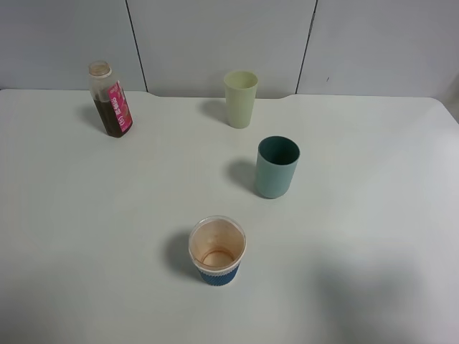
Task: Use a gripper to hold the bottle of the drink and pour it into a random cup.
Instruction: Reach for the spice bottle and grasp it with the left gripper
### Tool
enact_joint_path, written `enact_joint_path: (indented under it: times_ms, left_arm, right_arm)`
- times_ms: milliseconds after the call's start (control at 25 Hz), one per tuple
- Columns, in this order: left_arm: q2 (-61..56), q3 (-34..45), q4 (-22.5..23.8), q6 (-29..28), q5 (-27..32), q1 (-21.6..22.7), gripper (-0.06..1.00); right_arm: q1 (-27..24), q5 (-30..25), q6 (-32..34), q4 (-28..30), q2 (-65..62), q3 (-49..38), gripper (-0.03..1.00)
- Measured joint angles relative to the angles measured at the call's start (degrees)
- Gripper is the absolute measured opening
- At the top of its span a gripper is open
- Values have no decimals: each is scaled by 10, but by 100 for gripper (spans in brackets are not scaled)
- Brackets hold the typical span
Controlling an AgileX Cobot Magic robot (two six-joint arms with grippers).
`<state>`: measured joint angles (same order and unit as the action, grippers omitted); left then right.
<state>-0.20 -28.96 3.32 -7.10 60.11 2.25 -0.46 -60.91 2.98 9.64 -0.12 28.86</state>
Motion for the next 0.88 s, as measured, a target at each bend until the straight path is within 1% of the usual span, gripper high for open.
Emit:
enact_joint_path:
  times_ms: [880]
  left_arm:
    - [0, 0, 0, 0, 0, 0, 98]
  right_arm:
    - [0, 0, 0, 0, 0, 0, 99]
